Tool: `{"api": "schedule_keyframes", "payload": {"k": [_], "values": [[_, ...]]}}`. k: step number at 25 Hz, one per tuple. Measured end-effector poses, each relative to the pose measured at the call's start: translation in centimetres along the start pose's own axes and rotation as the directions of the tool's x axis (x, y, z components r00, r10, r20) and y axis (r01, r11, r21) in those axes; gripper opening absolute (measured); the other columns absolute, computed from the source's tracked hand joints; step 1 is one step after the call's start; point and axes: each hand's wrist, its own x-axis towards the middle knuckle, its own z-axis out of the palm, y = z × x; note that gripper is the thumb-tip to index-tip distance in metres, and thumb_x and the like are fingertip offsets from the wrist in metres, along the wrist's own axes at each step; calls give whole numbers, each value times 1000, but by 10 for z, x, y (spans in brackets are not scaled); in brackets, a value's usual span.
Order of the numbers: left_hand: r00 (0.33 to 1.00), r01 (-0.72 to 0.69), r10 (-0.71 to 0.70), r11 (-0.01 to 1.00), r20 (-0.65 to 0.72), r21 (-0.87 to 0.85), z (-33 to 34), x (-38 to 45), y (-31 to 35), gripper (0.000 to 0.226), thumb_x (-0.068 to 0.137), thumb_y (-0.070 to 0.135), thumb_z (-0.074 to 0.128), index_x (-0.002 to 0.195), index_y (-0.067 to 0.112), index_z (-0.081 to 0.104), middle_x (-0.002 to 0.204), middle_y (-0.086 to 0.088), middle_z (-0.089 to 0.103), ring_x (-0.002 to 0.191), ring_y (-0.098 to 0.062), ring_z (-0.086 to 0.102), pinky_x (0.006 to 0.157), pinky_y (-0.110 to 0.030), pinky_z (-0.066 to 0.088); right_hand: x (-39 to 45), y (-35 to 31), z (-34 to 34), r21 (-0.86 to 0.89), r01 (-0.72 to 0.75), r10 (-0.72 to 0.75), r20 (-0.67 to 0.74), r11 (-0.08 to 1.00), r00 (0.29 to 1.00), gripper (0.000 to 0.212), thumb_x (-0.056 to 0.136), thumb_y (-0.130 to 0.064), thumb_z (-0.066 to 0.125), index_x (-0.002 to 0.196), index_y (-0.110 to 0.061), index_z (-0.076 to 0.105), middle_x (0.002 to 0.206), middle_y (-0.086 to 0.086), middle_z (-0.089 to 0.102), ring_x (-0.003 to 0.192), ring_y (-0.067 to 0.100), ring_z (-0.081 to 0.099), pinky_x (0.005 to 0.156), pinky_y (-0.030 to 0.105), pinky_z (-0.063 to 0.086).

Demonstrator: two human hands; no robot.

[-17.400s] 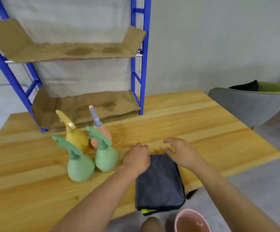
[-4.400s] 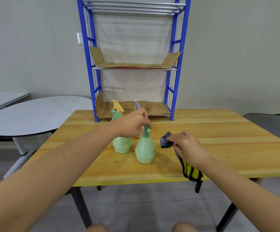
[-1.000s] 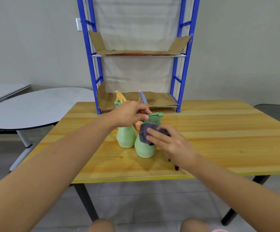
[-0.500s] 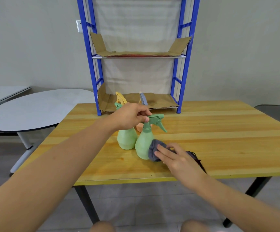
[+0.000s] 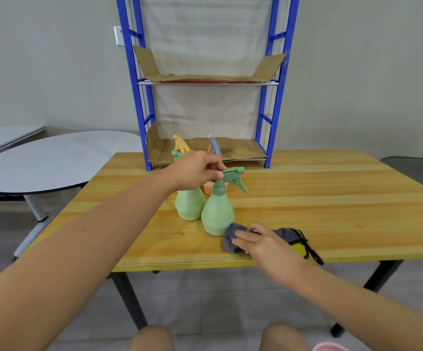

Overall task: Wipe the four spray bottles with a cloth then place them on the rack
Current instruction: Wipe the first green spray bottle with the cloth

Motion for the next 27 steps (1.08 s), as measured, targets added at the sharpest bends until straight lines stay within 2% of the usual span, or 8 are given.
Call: {"api": "schedule_keyframes", "payload": {"k": [4,8,12,17,20,22,25,27], "values": [[1000,15,-15,1000,11,-10,-6,-4,6,7,96,30,70,90,30,72,86,12,70,79,-3,65,73,-21,47,16,11,-26,53,-110,119,-204,992,972,36,76,7,71,109,-8,72,115,-1,68,102,20,49,86,23,46],[999,30,-30,999,12,-24,-7,-8,7,36,101,34,63,65,31,62,65,9,61,57,-6,50,59,-24,39,41,9,-47,-19,-214,195,-340,977,920,33,89,-4,65,121,-11,68,129,-2,62,106,26,53,84,31,52],[997,79,-76,990,35,-114,-5,-5,1,34,101,33,63,82,5,68,69,-1,61,62,-10,51,64,-26,43,71,3,-36,82,-321,326,-400,943,857,37,85,-2,72,120,-9,67,130,-1,60,105,26,49,86,32,52],[995,78,-64,980,78,-185,-7,-7,2,34,101,30,63,87,-1,66,67,6,55,60,-3,49,63,-16,42,64,-20,-19,-1,-128,122,-286,992,950,39,82,-4,75,119,-11,67,130,-1,60,113,22,45,104,22,38],[993,83,-66,980,95,-182,-7,-5,-2,32,102,29,61,92,-1,67,73,-2,59,69,-12,53,71,-28,46,69,-6,-30,154,-252,294,-422,955,858,29,89,-9,67,117,-8,69,127,2,63,116,11,41,102,14,35],[993,87,-69,977,100,-193,-8,-5,-3,32,102,29,61,92,-1,67,74,-3,59,70,-13,53,71,-30,46,73,-9,-28,141,-290,323,-423,946,847,30,88,-8,69,117,-7,69,127,3,63,116,13,42,102,17,36],[991,91,-68,974,117,-206,-10,-5,1,37,102,28,61,94,-8,63,72,0,54,65,-7,49,64,-15,44,73,-25,-15,-76,-147,114,-336,986,935,34,87,0,67,121,-7,67,130,3,61,109,28,49,101,29,41],[990,96,-74,979,124,-182,-10,-6,2,36,103,28,60,94,-7,63,72,2,54,66,-8,49,64,-16,44,71,-17,-23,-59,-131,105,-332,990,937,34,87,-1,67,120,-8,68,130,0,61,109,27,51,98,28,44]]}}
